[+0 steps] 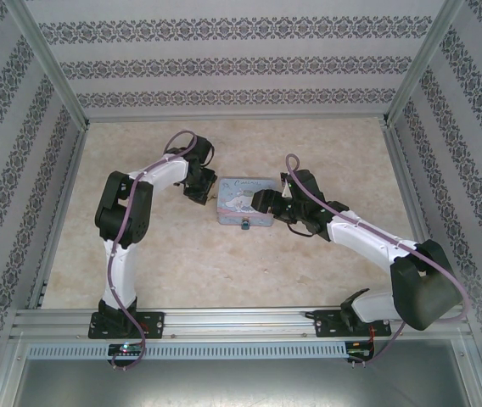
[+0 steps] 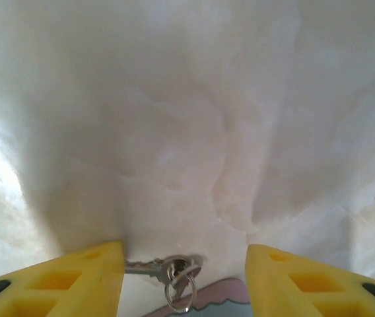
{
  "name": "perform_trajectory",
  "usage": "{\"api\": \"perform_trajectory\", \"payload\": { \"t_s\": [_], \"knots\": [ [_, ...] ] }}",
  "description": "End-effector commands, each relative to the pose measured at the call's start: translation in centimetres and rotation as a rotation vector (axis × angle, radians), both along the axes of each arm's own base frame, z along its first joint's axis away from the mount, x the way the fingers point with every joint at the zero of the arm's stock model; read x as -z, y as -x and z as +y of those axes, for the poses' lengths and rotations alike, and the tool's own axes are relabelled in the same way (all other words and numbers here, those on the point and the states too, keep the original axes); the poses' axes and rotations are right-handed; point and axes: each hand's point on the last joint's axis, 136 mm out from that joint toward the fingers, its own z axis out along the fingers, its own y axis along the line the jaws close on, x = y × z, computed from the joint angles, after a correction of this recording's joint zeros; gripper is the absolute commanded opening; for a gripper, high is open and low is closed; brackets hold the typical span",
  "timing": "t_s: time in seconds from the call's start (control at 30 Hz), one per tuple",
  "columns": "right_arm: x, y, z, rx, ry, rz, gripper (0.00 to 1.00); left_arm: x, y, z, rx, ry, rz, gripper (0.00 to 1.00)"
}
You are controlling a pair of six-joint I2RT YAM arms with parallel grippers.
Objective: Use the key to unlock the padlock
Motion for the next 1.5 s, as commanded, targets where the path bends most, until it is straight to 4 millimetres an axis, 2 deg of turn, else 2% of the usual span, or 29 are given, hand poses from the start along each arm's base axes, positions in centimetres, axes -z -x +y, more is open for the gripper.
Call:
{"api": "perform_trajectory", "payload": {
  "t_s": [0.0,0.2,0.67,1.13,1.33,1.47],
  "knots": [
    [0.3,0.2,0.3,0.007,0.001,0.008,0.72,-2.1,0.3,-2.0,-0.027,0.055,-0.015,0.5],
    [0.4,0.4,0.4,0.009,0.005,0.014,0.72,-1.9,1.2,-2.3,-0.062,0.035,0.047,0.49],
    [0.5,0.5,0.1,0.014,0.016,0.013,0.72,0.3,3.1,-0.9,-0.183,-0.028,0.151,0.5],
    [0.4,0.2,-1.0,0.031,0.009,0.012,0.72,2.0,2.0,-1.1,-0.204,-0.041,0.184,0.52],
    [0.5,0.1,-1.7,0.045,0.005,0.013,0.72,2.5,1.7,-1.0,-0.205,-0.049,0.206,0.46],
    [0.3,0.1,-2.0,0.055,0.001,0.006,0.72,3.0,1.7,-0.7,-0.195,-0.062,0.231,0.34]
  ]
}}
